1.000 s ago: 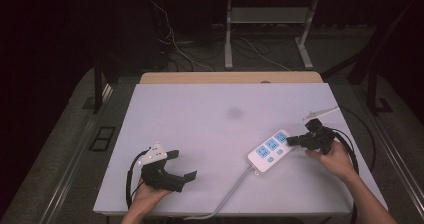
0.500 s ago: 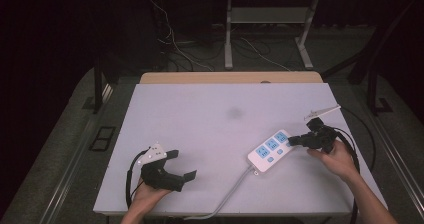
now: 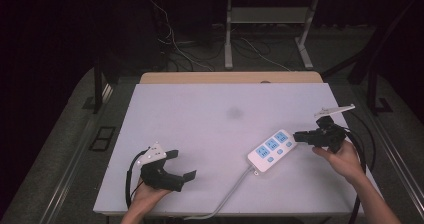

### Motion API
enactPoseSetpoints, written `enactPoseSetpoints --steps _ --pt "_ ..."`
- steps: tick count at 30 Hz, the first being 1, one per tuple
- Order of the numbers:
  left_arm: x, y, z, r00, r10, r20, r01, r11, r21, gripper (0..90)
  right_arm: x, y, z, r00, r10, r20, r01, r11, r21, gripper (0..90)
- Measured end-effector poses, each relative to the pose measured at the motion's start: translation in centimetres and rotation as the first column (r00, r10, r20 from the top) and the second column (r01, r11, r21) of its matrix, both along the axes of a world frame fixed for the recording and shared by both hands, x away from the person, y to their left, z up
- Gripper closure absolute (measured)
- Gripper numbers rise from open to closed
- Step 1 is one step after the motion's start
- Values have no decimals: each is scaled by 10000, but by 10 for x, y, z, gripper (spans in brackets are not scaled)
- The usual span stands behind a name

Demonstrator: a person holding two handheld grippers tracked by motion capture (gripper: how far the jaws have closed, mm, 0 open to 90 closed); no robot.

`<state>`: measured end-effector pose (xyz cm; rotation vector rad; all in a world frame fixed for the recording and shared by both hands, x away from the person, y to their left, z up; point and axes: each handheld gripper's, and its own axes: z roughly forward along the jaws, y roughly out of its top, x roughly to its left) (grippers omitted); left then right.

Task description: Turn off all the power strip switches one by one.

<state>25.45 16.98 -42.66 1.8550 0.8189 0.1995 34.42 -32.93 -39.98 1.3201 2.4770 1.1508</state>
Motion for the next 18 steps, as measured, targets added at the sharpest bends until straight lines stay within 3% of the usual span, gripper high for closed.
enactPoseSetpoints --steps 2,8,11,13,14,18 --pt "0 0 0 10000 -2 10 2 10000 -11 0 -5 0 3 9990 -323 310 326 9994 -85 630" --pt "-1 0 1 10000 24 50 -23 10000 -60 0 -19 2 12 9938 -928 612 931 9957 -12 332" --pt "-1 1 1 10000 50 71 -50 9999 -87 0 -28 4 15 9932 -819 833 813 9966 95 124" --pt "-1 1 2 9999 96 67 -95 9999 -128 0 -36 6 18 9915 -775 1045 762 9970 164 91" --pt "-1 1 2 9999 107 67 -106 9999 -134 0 -39 6 19 9908 -762 1116 740 9970 236 0" --pt "-1 1 2 9999 136 64 -134 9998 -163 0 -50 7 21 9907 -813 1087 748 9952 625 1"
